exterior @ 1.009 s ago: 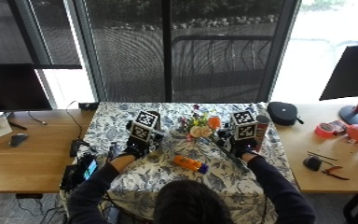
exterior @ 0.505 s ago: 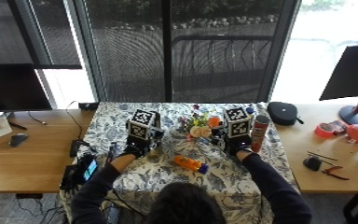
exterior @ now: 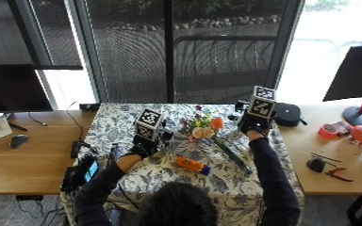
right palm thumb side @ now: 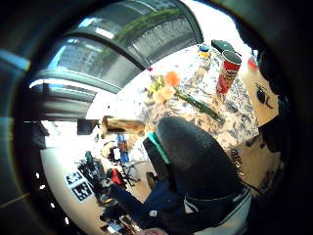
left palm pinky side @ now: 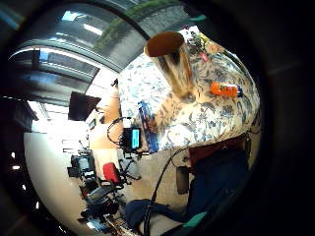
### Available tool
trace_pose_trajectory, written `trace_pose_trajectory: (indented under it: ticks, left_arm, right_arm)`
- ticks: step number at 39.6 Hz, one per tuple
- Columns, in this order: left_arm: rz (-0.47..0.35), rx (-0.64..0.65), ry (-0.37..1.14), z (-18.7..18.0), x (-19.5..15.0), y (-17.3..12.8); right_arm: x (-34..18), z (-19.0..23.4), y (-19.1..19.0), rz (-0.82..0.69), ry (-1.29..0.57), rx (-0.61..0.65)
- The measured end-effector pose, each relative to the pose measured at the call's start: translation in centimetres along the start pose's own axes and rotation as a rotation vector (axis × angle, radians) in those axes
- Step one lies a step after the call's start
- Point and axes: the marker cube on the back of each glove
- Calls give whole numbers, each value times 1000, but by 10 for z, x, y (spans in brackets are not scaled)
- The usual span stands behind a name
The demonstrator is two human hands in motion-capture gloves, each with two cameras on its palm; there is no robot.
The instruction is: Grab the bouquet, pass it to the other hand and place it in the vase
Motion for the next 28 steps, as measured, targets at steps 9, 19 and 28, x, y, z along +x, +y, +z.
trace_pose_trajectory:
  ticks: [9, 19, 28]
  left_arm:
    - [92, 36, -112, -17, 23, 14]
    - [98, 41, -87, -21, 29, 19]
    - [103, 34, -86, -7, 24, 10]
  right_arm:
    - [24, -15, -21, 141, -31, -93]
    - [31, 22, -19, 267, -131, -414]
    - [52, 91, -57, 282, -137, -364]
